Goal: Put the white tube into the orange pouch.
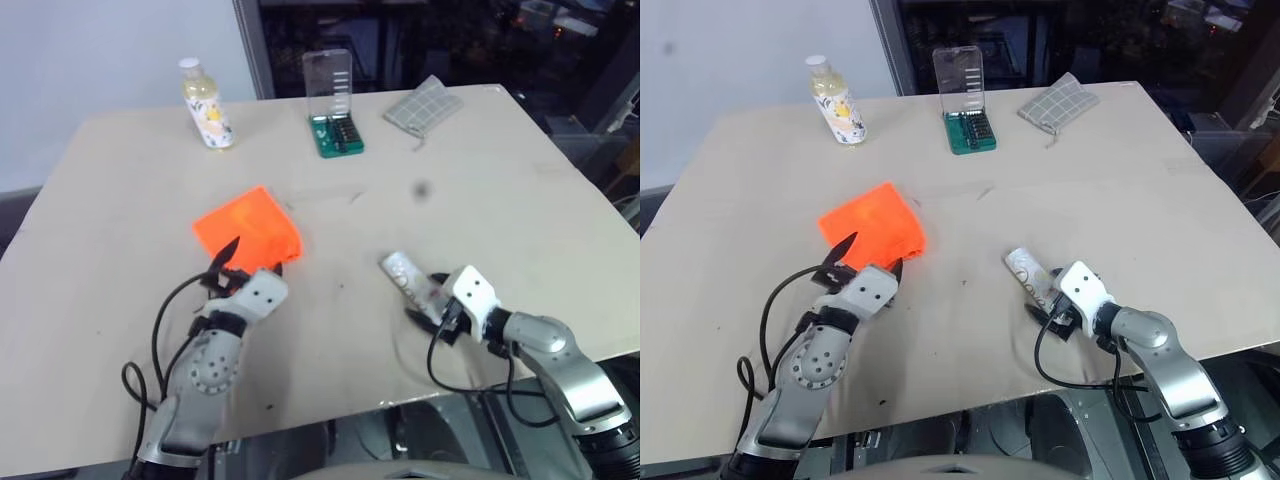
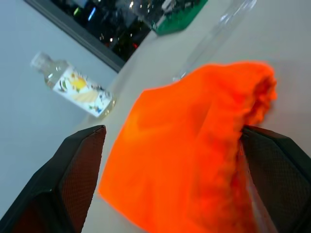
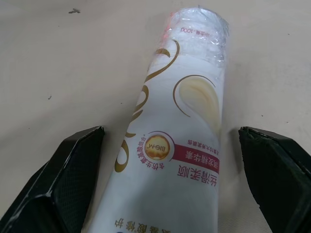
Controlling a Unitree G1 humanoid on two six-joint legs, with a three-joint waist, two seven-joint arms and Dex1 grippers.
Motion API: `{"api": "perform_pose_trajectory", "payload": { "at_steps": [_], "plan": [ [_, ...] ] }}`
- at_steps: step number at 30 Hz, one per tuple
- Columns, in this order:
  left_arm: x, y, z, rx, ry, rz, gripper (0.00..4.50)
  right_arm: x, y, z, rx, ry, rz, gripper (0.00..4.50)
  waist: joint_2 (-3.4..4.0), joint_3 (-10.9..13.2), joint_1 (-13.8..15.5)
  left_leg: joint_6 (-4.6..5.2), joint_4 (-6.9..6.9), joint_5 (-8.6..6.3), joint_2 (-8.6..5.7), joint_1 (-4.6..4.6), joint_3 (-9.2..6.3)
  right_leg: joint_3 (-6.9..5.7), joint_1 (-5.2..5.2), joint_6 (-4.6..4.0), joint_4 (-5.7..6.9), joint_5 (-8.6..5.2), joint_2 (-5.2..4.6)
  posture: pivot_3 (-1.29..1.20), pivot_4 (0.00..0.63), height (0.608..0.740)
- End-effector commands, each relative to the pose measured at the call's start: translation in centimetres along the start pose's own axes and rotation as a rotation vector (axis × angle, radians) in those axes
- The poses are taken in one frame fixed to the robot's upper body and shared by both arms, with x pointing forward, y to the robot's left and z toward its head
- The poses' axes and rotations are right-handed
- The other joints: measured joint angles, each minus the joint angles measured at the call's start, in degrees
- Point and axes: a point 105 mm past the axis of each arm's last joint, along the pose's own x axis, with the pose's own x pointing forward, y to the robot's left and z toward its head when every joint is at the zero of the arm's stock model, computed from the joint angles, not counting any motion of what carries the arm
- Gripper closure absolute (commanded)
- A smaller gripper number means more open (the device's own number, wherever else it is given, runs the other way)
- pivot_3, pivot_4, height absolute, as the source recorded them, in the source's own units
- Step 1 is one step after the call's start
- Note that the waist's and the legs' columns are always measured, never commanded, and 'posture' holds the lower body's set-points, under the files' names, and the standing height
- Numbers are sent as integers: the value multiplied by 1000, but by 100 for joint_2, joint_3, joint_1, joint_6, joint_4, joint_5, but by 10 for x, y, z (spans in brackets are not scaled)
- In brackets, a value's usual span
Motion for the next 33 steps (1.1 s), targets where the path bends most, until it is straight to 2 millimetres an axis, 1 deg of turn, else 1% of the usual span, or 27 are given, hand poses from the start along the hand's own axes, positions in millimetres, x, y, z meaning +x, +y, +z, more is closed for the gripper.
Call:
{"api": "perform_pose_trajectory", "payload": {
  "at_steps": [1, 6, 9, 12, 15, 19, 20, 22, 24, 25, 26, 29, 30, 33],
  "plan": [
    [0, 12, 6, 9, -25, 64, 0, -4, -5, -37, 32, 151, -36, 26, -1, 0, 0, 0, 1, 0, 0, 1, -1, -1, 1, 12, 1, -8, 0, 0, 150, 740],
    [1, 20, -5, -13, 31, 102, 0, -5, -3, -40, 43, 159, -38, 26, 3, -3, 0, 0, 1, 0, 0, 3, -3, -3, 2, 13, 4, -8, 2, 0, 150, 740],
    [1, 19, -14, -29, 80, 89, 0, -5, -1, -42, 53, 171, -36, 26, 3, -7, -1, 0, 1, 0, -1, 3, -3, -3, 4, 13, 2, -8, 1, 0, 150, 740],
    [2, 13, -19, -23, 102, 51, 0, -6, 0, -43, 57, 176, -38, 26, 2, -8, -1, 0, 1, 0, -2, 5, -4, -4, 7, 13, 2, -8, 1, 0, 150, 740],
    [3, 7, -14, -15, 78, 0, 0, -7, 0, -43, 65, 173, -41, 26, -1, -11, 1, 0, 1, 0, -1, 5, -5, -6, 8, 14, 1, -9, 1, 0, 150, 740],
    [5, 12, -11, -55, 64, 14, 0, -7, 0, -41, 75, 162, -39, 26, 1, -12, 4, 0, 1, 0, -1, 6, -6, -6, 8, 15, 1, -10, 0, 0, 150, 740],
    [5, 15, -9, -56, 57, 25, 0, -7, 0, -42, 76, 161, -40, 528, 1, -12, 6, 1, 1, 0, 0, 6, -7, -7, 8, 15, 1, -10, 0, 0, 150, 740],
    [5, 18, -7, -60, 46, 36, 0, -7, 0, -42, 74, 160, -43, 1128, 2, -12, 6, 1, 1, 0, 0, 5, -10, -10, 8, 15, 1, -10, -1, 0, 150, 740],
    [6, 17, -7, -60, 45, 34, 0, -6, -1, -41, 72, 159, -44, 2136, 2, -13, 14, 0, 1, 0, -1, 5, -10, -9, 9, 15, 1, -10, -5, 0, 150, 740],
    [6, 17, -7, -61, 46, 33, 0, -6, -1, -41, 68, 158, -44, 2398, 0, -14, 16, 1, 2, 0, -1, 4, -10, -9, 9, 15, 1, -10, -5, 0, 150, 740],
    [5, 17, -7, -61, 45, 32, 0, -6, -1, -41, 62, 157, -48, 2915, -4, -17, 15, 1, 2, 0, -1, 4, -10, -10, 9, 16, 0, -10, -5, 0, 150, 740],
    [4, 15, -5, -80, 40, 19, 0, -6, -5, -38, 55, 144, -60, 4005, -23, -34, 0, 1, 2, 0, 0, 6, -10, -10, 11, 16, 1, -10, -3, 0, 150, 740],
    [4, 14, -4, -91, 36, 11, 0, -5, -7, -36, 49, 136, -67, 4201, -24, -35, 0, 0, 2, 0, 1, 9, -10, -10, 14, 16, 1, -10, -3, 0, 150, 740],
    [6, 13, 1, -139, 30, -14, 0, -4, -12, -27, 30, 107, -76, 4213, -27, -36, 0, 1, 5, 0, 1, 10, -10, -10, 17, 15, 1, -10, -4, 0, 150, 740]
  ]
}}
